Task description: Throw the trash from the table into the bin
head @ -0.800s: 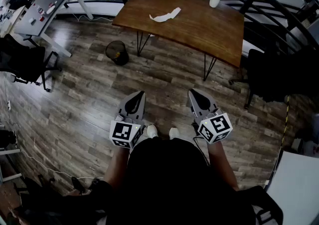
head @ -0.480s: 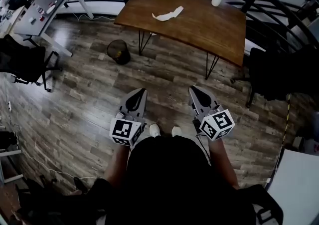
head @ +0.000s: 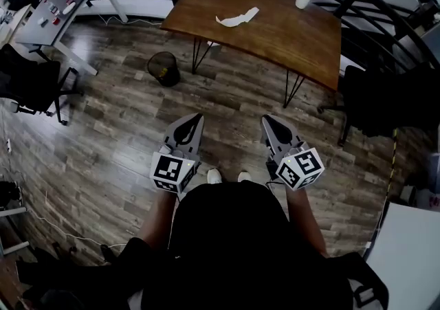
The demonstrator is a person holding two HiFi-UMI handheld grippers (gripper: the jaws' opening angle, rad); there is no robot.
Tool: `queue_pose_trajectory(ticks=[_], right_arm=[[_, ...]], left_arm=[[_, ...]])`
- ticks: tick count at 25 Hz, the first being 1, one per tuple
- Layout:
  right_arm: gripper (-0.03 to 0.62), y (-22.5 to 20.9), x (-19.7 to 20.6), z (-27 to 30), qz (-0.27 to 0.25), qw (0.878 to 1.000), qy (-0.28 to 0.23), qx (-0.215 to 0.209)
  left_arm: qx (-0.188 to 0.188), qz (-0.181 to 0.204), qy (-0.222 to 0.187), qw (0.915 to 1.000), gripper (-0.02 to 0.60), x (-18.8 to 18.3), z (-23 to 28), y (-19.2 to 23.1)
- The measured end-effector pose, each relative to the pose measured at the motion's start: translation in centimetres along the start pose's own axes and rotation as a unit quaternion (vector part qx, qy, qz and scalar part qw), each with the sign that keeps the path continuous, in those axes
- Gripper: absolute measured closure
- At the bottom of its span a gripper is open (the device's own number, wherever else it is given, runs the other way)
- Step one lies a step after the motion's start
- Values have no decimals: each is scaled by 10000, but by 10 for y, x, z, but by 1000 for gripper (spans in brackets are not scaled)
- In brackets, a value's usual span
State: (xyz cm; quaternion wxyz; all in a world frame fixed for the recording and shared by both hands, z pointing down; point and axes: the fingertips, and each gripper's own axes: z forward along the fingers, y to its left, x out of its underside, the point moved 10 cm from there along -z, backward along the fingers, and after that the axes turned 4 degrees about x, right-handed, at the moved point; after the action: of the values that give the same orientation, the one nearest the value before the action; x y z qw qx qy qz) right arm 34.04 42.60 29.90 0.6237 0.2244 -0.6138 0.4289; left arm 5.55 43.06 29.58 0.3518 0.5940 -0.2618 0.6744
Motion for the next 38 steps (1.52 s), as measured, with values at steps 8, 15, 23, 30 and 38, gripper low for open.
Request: queue_pose_trajectory(ticks=[8,15,23,30,38], right_arm=[[580,16,0,11,21,9999,-18,120],[580,23,13,15,27,9993,233,287],[580,23,7,46,105,9996,200,188],[580,15,5,64,127,9997,173,137],[580,-29,-5,87,119,9997,143,169]], left_arm=[[61,-47,11,10000,571,10,-13,26],[4,-203,27,9998,571,24,-28,42],[-27,-270,120,9996,571,28,-31,62],[-46,-187,136,9997,571,23,-12,72],[-1,-169,166,9997,571,17,34,82]])
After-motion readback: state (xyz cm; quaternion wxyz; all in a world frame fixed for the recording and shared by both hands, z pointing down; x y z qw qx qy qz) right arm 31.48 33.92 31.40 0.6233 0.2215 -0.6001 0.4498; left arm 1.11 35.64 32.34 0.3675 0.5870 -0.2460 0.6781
